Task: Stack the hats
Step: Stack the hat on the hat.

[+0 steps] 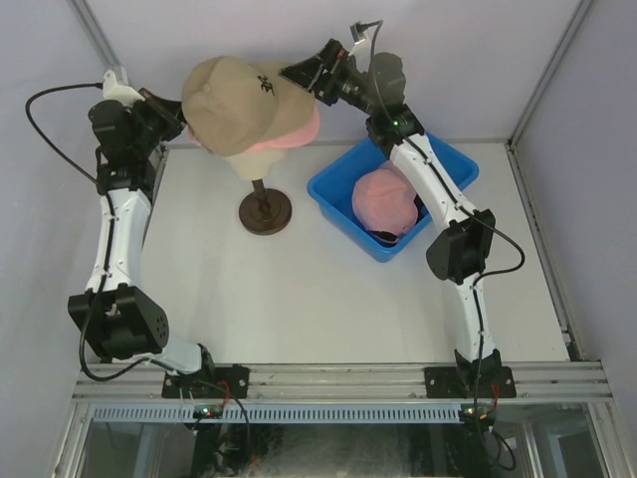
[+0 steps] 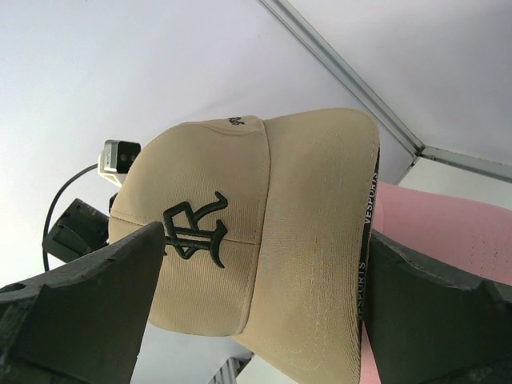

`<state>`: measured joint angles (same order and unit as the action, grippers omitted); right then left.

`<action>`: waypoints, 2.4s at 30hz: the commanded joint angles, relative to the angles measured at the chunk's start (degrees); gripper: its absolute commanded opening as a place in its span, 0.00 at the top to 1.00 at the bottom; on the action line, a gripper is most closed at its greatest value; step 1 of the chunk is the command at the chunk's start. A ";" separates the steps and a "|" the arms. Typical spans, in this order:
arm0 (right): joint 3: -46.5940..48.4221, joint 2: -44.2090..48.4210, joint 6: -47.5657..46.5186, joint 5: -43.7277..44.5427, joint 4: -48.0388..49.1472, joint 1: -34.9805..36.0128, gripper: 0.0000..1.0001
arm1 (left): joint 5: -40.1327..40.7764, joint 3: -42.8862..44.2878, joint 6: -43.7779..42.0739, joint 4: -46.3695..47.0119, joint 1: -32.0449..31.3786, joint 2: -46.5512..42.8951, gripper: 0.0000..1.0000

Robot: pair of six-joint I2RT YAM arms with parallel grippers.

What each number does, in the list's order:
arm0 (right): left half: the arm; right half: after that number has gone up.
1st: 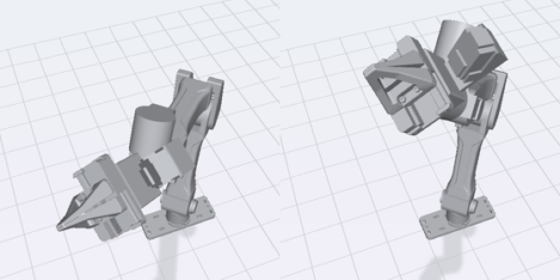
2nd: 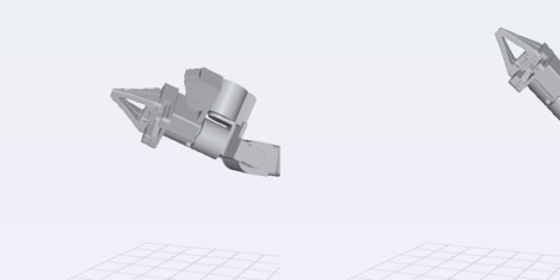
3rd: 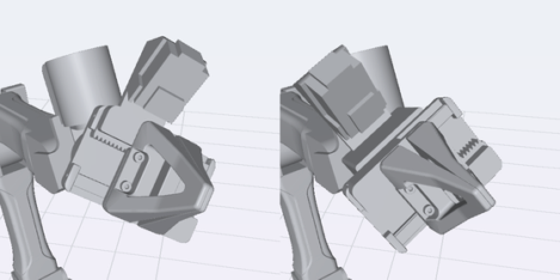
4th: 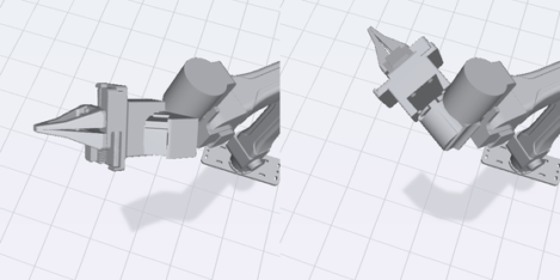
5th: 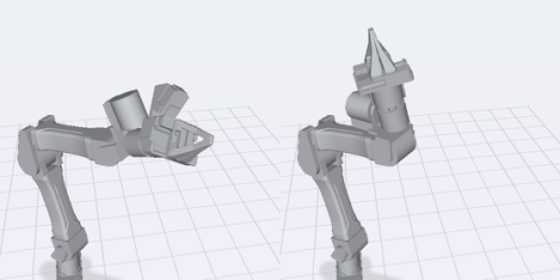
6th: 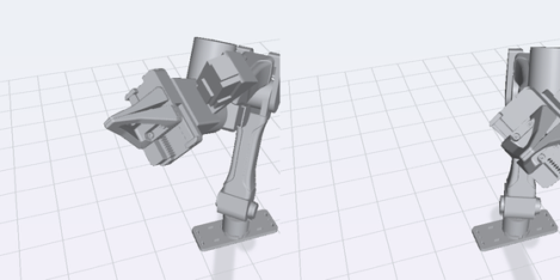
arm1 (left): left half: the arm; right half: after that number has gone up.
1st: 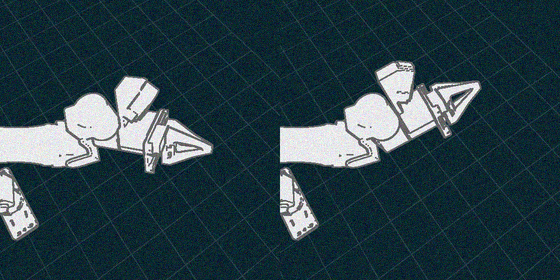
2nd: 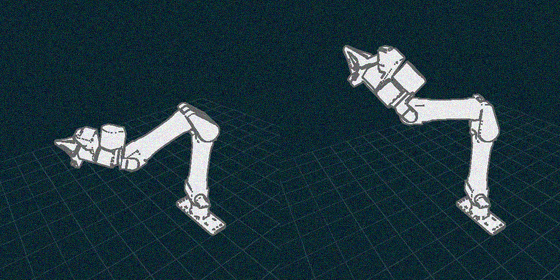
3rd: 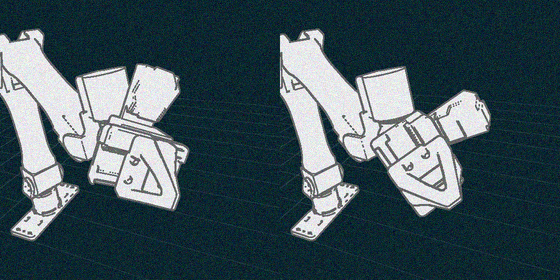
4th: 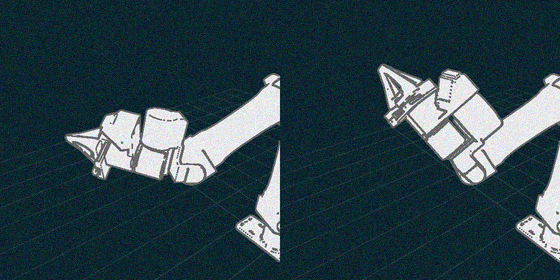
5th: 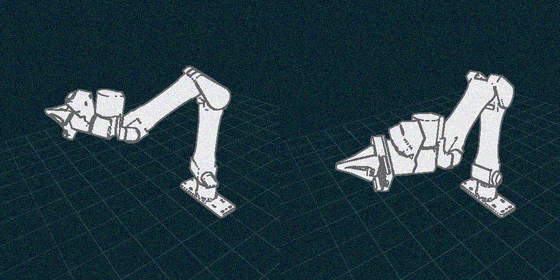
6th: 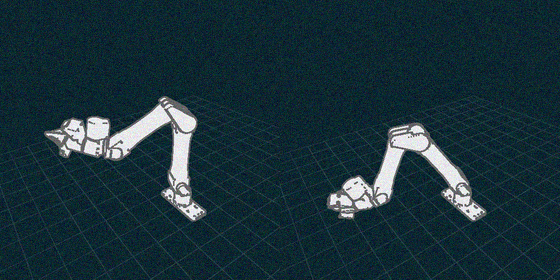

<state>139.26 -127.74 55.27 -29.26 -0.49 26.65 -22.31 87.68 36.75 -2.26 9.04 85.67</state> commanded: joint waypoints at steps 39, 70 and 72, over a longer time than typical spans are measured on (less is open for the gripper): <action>1.03 -2.20 -0.35 0.13 2.40 -2.19 0.06 | 20.78 19.15 -16.36 -22.46 -6.12 6.52 1.00; 5.15 -3.76 -0.67 8.07 -13.80 -0.80 1.00 | 26.81 25.00 -20.05 -31.93 -8.78 10.79 1.00; 5.15 -3.59 -1.45 9.29 -14.90 -0.66 1.00 | 26.85 25.12 -20.13 -32.07 -8.88 10.83 1.00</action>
<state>143.55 -131.59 58.28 -24.14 -10.11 25.32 2.87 109.95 18.15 -32.34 0.51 96.07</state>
